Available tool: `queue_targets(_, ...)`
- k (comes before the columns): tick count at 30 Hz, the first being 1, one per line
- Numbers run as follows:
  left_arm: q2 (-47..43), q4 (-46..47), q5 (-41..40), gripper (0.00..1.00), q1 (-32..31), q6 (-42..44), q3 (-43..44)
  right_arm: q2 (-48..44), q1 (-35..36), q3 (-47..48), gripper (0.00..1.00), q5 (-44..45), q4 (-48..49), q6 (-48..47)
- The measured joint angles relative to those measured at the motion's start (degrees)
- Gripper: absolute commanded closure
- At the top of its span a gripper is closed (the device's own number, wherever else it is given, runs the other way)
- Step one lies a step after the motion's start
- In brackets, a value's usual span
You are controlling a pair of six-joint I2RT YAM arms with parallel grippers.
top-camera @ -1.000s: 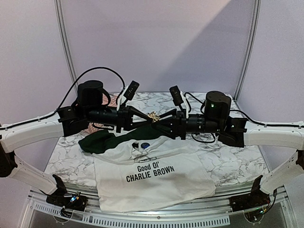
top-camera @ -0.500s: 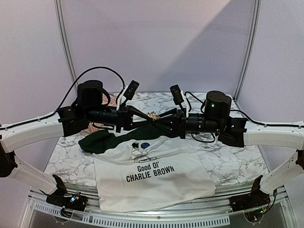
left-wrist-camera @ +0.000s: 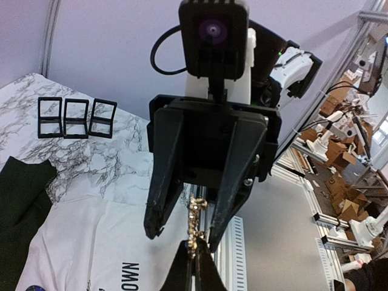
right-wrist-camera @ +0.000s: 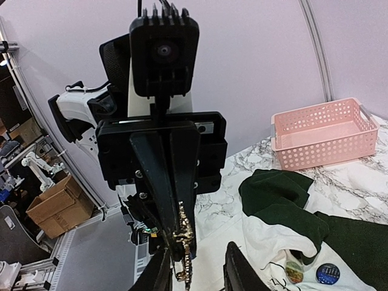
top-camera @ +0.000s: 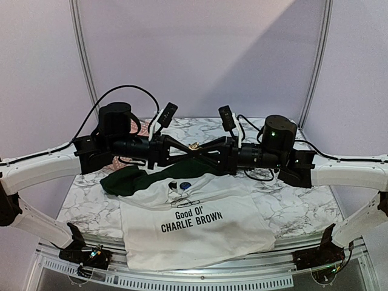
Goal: Remove the brooch from the garment
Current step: Close the brooch securely.
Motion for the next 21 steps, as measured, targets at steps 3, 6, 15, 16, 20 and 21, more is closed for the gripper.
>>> queue_targets(3, 0.0, 0.0, 0.0, 1.0, 0.0, 0.02, 0.0, 0.0, 0.0, 0.0, 0.75, 0.11, 0.11, 0.44)
queue_targets(6, 0.0, 0.0, -0.02, 1.0, 0.0, 0.02, 0.0, 0.0, 0.0, 0.0, 0.76, 0.2, 0.15, 0.83)
queue_targets(15, -0.02, 0.02, -0.26, 1.0, 0.0, 0.04, 0.0, 0.0, -0.11, 0.0, 0.84, 0.24, 0.63, 2.56)
queue_targets(16, -0.02, 0.04, -0.31, 1.0, -0.02, 0.07, 0.0, 0.0, -0.13, 0.0, 0.84, 0.22, 0.7, 2.75)
queue_targets(20, -0.07, 0.04, -0.52, 1.0, -0.02, 0.07, 0.0, 0.22, -0.5, -0.02, 0.85, 0.02, 1.4, 4.09)
queue_targets(21, -0.13, 0.04, -0.63, 1.0, -0.02, 0.07, -0.02, 0.24, -0.63, -0.02, 0.85, -0.04, 1.49, 4.39)
